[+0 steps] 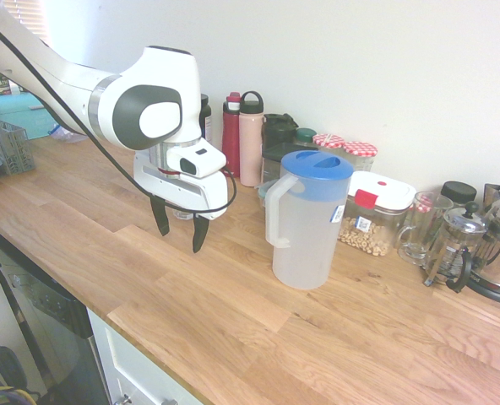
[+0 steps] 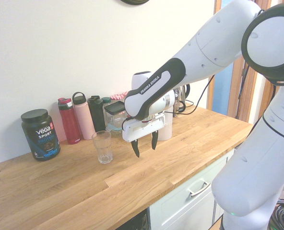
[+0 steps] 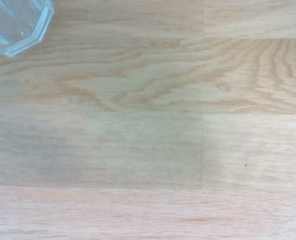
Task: Pour me some water
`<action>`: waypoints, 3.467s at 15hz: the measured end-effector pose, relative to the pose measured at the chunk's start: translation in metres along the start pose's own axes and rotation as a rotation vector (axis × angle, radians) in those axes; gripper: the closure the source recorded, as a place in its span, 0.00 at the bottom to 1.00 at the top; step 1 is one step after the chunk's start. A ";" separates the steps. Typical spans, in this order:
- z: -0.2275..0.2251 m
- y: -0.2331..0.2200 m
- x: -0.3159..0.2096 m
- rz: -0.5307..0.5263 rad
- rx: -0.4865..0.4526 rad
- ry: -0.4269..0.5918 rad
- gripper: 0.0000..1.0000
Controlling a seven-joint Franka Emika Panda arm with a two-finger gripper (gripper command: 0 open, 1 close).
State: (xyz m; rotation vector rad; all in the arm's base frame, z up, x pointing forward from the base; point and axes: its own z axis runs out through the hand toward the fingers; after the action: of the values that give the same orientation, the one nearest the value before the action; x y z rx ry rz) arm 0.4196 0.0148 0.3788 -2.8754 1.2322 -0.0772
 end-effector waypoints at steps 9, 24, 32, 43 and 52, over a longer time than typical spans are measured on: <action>-0.104 0.003 0.023 0.043 0.055 0.081 0.00; -0.155 0.130 0.137 0.196 0.105 0.151 0.00; -0.110 0.116 0.160 0.142 0.140 0.164 1.00; -0.112 0.105 0.158 0.118 0.146 0.170 1.00; -0.115 0.103 0.153 0.115 0.143 0.166 1.00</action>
State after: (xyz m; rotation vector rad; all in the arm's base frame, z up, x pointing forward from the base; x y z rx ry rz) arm 0.4444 -0.1659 0.4967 -2.7161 1.3540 -0.3925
